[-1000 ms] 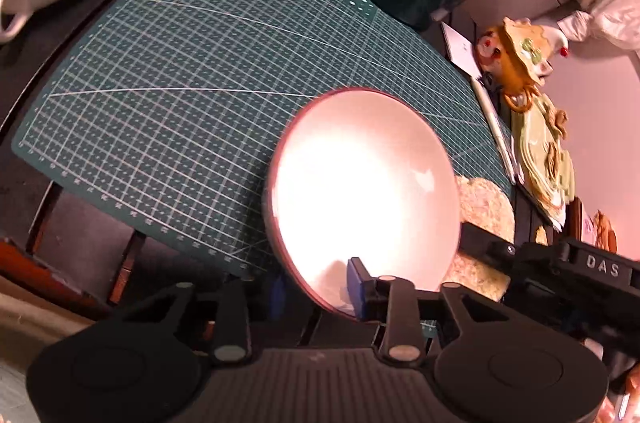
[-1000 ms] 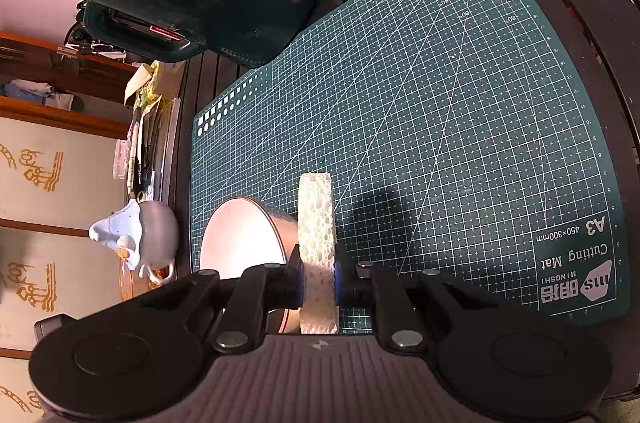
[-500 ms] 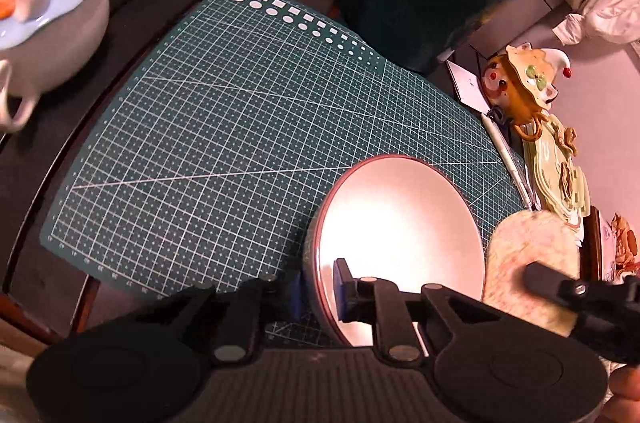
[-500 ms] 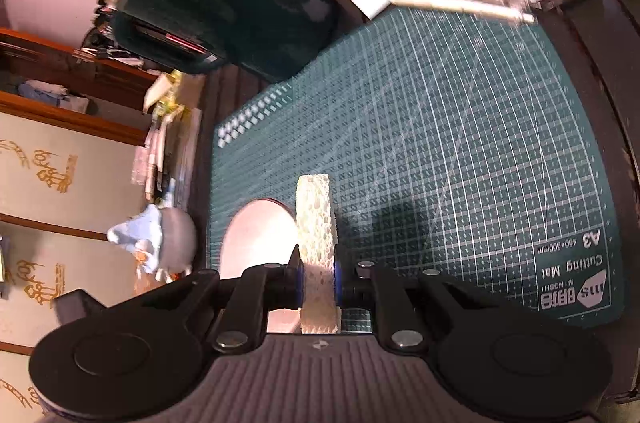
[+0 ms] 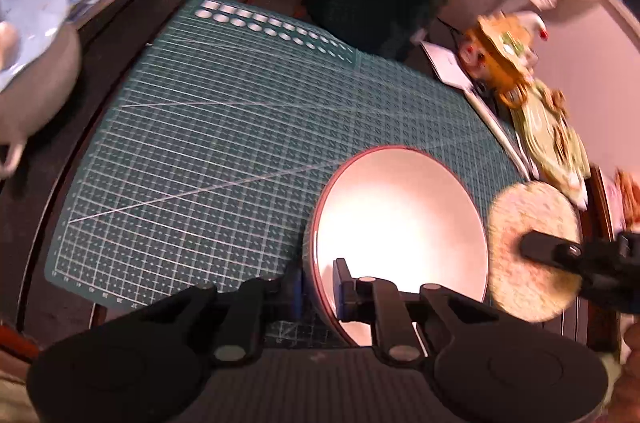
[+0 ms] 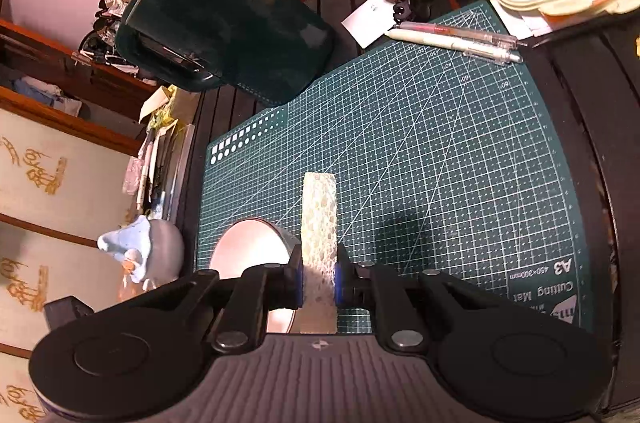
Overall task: Clean bowl
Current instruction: 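Turn the white bowl with the left tool while the right tool presses the sponge on it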
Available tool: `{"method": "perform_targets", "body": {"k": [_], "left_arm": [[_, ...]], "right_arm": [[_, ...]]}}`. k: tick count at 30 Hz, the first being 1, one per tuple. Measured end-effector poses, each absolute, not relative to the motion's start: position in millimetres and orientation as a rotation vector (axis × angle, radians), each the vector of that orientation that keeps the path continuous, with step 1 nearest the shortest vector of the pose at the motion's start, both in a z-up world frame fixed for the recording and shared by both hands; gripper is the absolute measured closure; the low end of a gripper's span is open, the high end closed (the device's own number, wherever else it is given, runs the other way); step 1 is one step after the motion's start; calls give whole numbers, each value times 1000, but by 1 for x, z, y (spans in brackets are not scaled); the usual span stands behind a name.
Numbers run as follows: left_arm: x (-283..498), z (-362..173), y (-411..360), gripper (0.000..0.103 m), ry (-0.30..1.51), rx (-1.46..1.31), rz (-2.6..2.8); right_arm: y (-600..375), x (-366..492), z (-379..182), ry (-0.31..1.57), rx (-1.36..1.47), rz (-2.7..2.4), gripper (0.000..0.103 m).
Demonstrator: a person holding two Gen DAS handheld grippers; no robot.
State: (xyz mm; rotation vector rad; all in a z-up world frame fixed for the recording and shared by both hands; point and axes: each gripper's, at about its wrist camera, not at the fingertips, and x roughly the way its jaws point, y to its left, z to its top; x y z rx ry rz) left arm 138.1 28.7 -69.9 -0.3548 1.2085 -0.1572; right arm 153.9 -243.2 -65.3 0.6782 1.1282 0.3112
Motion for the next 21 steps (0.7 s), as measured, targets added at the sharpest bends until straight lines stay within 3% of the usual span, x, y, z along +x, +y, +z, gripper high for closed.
{"method": "perform_targets", "body": {"k": [21], "left_arm": [[142, -85, 30, 89, 1279, -392, -211]], "right_arm": [[-230, 158, -80, 1188, 638, 334, 90]]}}
